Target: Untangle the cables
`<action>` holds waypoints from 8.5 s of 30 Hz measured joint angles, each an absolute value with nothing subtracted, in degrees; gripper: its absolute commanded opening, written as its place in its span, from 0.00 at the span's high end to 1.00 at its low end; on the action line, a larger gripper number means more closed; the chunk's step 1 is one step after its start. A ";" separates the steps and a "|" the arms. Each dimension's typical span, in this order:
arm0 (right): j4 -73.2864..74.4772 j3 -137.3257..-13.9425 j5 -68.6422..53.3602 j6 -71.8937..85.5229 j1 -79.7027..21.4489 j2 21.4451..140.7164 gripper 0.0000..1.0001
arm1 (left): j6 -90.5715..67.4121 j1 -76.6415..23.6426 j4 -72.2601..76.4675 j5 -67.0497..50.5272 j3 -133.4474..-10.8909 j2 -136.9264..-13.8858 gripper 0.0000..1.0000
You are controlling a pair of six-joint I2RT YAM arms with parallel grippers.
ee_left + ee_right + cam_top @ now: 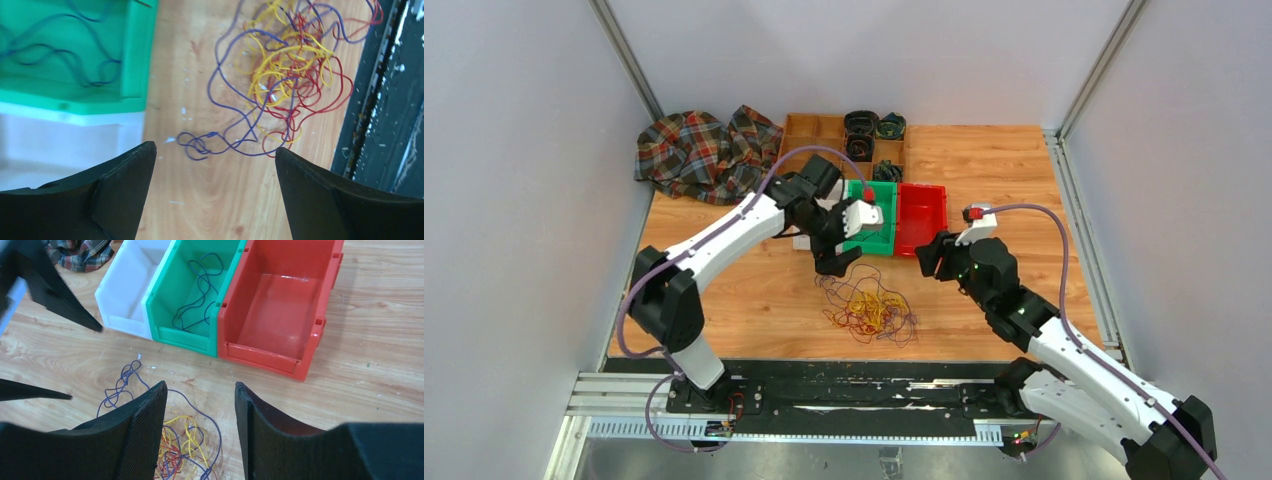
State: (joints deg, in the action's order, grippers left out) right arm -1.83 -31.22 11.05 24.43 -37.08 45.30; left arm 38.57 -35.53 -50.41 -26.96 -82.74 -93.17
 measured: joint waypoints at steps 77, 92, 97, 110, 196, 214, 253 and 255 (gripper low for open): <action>-13.17 -48.05 10.22 15.35 -57.80 64.53 0.45 | 20.78 -39.83 -58.98 -18.31 -105.56 -71.37 1.00; -18.65 -39.42 12.45 20.32 -57.78 67.37 0.47 | 18.81 -39.86 -54.72 -13.52 -131.24 -75.77 1.00; -20.78 -38.63 11.94 22.50 -57.80 70.15 0.48 | 17.23 -39.88 -47.48 -12.21 -130.87 -74.76 1.00; -25.26 -35.29 10.15 25.74 -57.78 78.00 0.39 | 16.78 -39.88 -31.48 -8.69 -129.01 -69.21 1.00; -4.34 -30.35 22.28 25.61 -43.27 47.44 0.35 | 36.12 -39.90 -2.52 0.23 -110.04 -94.50 1.00; -2.81 -29.17 21.54 26.48 -40.49 45.98 0.36 | 35.77 -39.90 -7.46 1.15 -99.42 -94.67 0.99; -2.13 -34.41 14.96 26.98 -30.70 59.99 0.27 | 26.48 -33.78 -5.15 0.12 -78.28 -107.77 1.00; -3.22 -35.83 13.54 26.76 -29.63 62.48 0.27 | 25.19 -32.80 -5.41 -0.25 -78.26 -106.65 1.00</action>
